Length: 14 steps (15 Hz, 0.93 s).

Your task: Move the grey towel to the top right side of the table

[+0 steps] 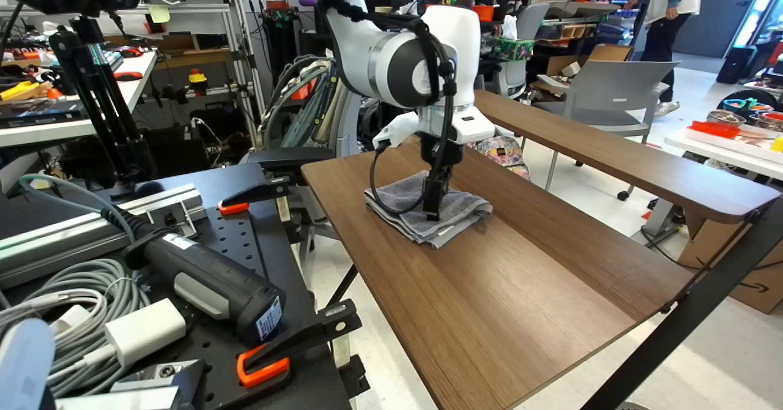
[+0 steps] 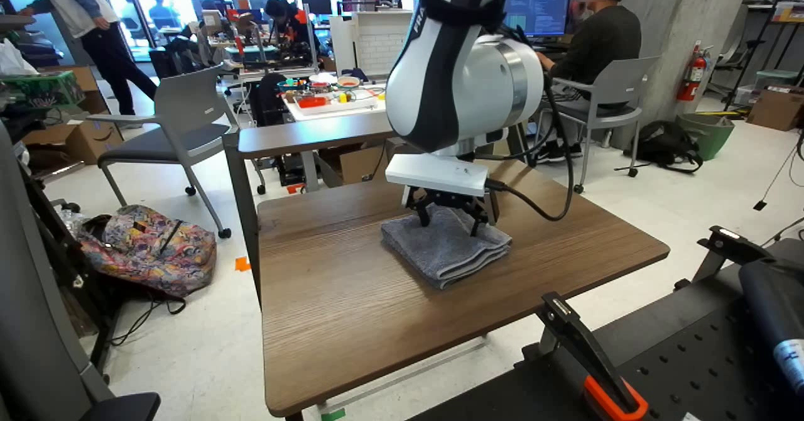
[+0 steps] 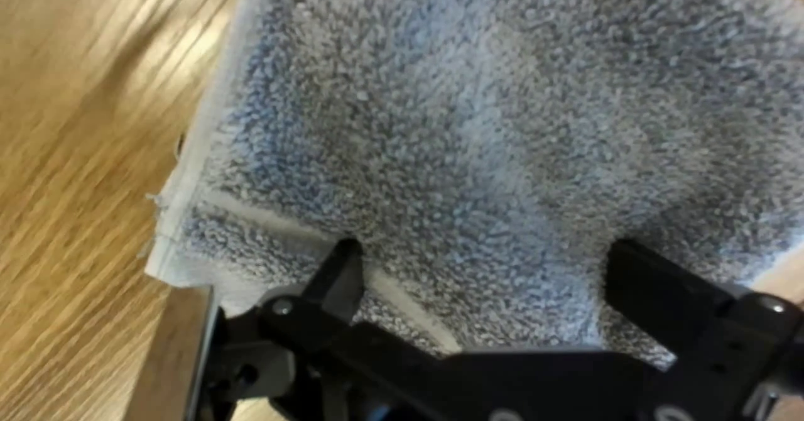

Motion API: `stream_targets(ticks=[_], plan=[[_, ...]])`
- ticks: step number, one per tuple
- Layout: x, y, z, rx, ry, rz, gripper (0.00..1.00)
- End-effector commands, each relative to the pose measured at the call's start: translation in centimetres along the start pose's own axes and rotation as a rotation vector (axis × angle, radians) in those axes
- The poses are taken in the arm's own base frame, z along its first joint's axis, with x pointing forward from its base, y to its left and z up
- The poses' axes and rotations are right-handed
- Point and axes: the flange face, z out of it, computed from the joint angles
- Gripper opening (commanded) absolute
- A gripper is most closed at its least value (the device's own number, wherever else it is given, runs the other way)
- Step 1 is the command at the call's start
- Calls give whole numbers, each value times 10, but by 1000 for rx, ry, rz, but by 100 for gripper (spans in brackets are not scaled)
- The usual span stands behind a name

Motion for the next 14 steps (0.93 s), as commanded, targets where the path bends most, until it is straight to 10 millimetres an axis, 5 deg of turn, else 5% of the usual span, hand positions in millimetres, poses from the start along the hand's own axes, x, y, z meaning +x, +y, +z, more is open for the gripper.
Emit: stream_targets(ticks=[1,7,14], plan=[[43,14,11,-20,15,78,100],[110,44,-2,29,24,229,100],[169,85,21,21,13,400,100]])
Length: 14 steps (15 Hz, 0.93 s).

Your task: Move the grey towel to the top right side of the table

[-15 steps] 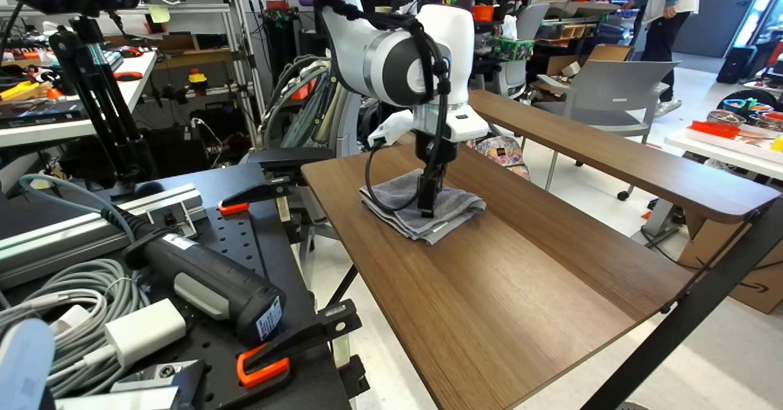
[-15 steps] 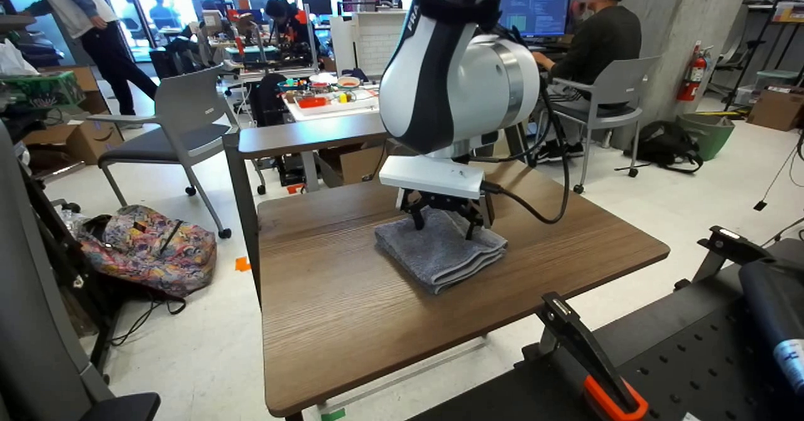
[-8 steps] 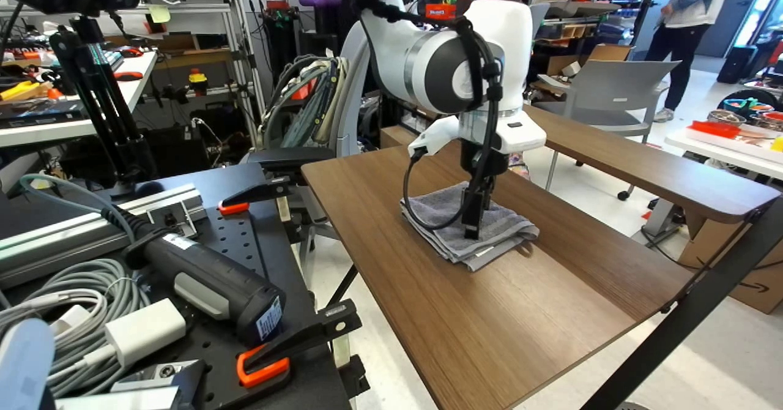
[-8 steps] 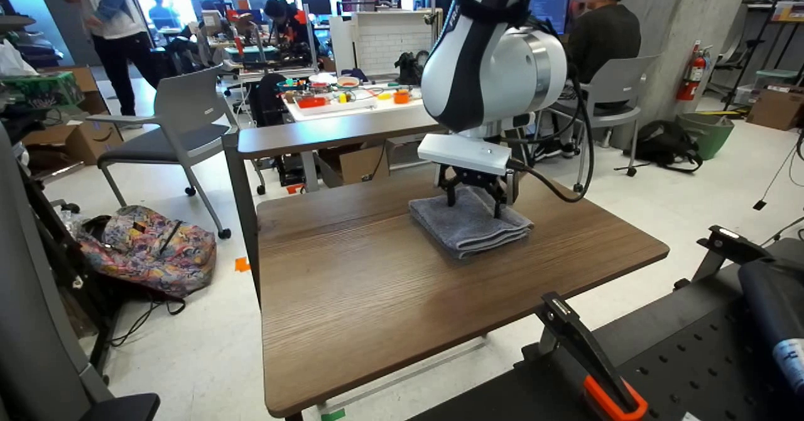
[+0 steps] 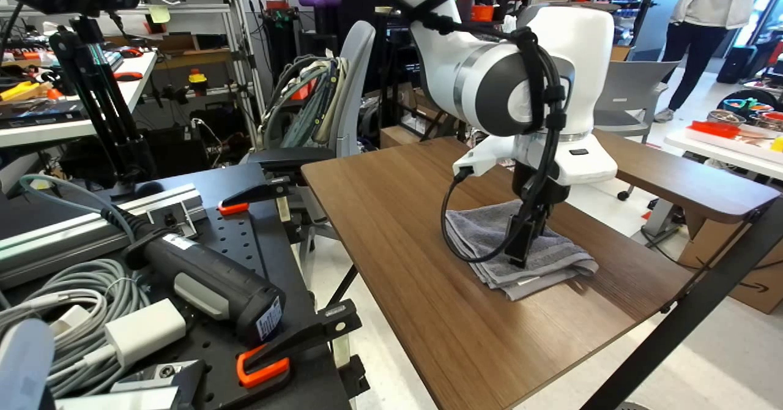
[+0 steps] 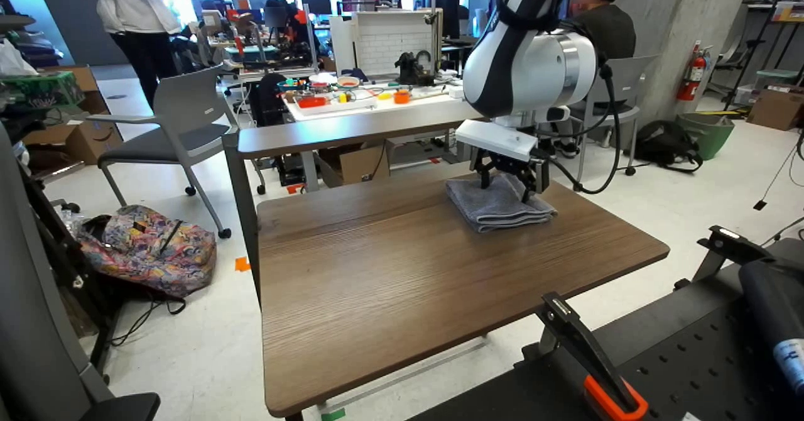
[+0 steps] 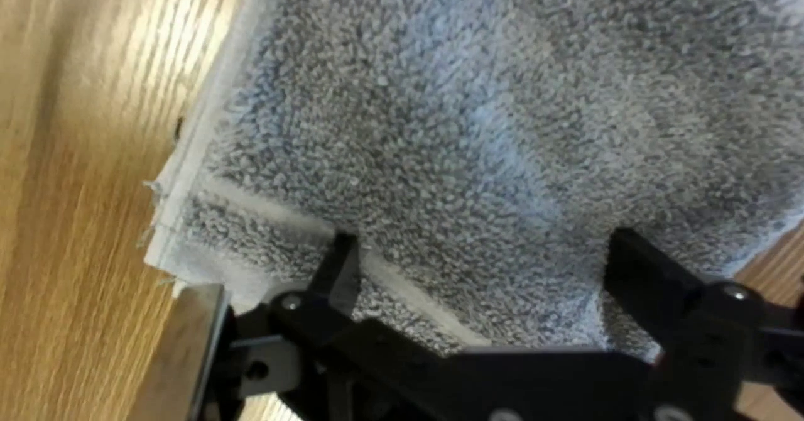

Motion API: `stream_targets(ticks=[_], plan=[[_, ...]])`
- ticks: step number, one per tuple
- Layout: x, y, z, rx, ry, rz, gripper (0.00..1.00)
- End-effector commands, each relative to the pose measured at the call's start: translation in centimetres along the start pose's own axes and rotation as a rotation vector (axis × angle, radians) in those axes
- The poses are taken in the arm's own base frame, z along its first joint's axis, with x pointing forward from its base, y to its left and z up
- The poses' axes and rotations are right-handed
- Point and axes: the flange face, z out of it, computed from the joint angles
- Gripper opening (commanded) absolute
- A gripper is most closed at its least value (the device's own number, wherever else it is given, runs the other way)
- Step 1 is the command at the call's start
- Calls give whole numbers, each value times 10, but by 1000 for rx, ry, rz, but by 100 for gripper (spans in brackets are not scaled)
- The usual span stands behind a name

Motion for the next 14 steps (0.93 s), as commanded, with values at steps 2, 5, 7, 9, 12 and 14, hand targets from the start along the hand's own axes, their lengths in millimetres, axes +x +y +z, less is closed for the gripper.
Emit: stream_targets(ticks=[2,5,7,9,12,14], plan=[[32,2,9,10,-30,96,100],[40,11,-15,53,-41,117,100],[34,22,-33,61,-35,92,100],[22,37,-50,65,-28,24,100],[28,30,-38,44,-21,7,100],[26,35,-43,41,-25,1,100]])
